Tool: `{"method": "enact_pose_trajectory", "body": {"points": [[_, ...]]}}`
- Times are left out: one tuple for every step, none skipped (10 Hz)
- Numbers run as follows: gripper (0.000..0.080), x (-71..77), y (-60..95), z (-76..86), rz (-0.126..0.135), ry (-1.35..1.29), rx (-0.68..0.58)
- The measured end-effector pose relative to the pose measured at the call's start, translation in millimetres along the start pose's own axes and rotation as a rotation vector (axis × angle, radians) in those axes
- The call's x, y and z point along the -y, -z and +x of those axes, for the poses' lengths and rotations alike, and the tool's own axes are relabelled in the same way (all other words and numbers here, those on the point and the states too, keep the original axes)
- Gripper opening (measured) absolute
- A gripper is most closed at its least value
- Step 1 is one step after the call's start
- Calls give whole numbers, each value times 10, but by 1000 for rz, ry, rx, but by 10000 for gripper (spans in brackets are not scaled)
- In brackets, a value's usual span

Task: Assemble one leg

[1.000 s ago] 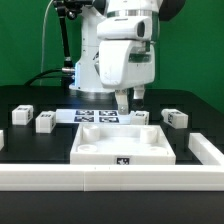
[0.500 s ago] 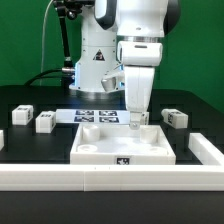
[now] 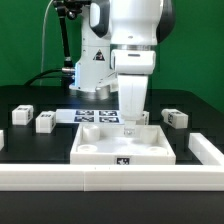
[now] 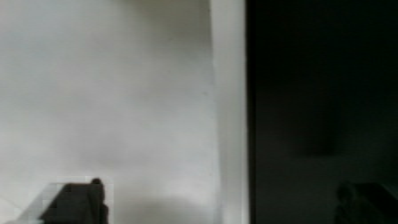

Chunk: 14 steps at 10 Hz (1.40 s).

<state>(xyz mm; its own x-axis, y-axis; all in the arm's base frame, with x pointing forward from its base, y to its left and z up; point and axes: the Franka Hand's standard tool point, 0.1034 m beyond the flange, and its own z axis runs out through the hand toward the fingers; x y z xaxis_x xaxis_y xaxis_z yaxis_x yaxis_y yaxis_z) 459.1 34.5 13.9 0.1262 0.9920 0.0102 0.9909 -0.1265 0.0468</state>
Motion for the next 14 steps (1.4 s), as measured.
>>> {"method": "enact_pose_trajectory", "body": {"points": [[650, 2, -34, -12, -2, -5, -4], [650, 8, -59, -19, 1, -7, -5], [650, 6, -58, -30, 1, -10, -5], [526, 8, -59, -28, 2, -10, -5], [386, 8, -59, -29, 2, -10, -5], [250, 9, -59, -29, 2, -10, -5], [250, 9, -59, -29, 2, -10, -5], [78, 13, -62, -28, 3, -10, -4], [60, 15, -62, -32, 4, -12, -4], [60, 15, -62, -31, 4, -11, -4], [59, 15, -62, -31, 4, -11, -4], [59, 15, -62, -31, 4, -11, -4], [59, 15, -62, -31, 4, -11, -4], [59, 15, -62, -31, 4, -11, -4]]}}
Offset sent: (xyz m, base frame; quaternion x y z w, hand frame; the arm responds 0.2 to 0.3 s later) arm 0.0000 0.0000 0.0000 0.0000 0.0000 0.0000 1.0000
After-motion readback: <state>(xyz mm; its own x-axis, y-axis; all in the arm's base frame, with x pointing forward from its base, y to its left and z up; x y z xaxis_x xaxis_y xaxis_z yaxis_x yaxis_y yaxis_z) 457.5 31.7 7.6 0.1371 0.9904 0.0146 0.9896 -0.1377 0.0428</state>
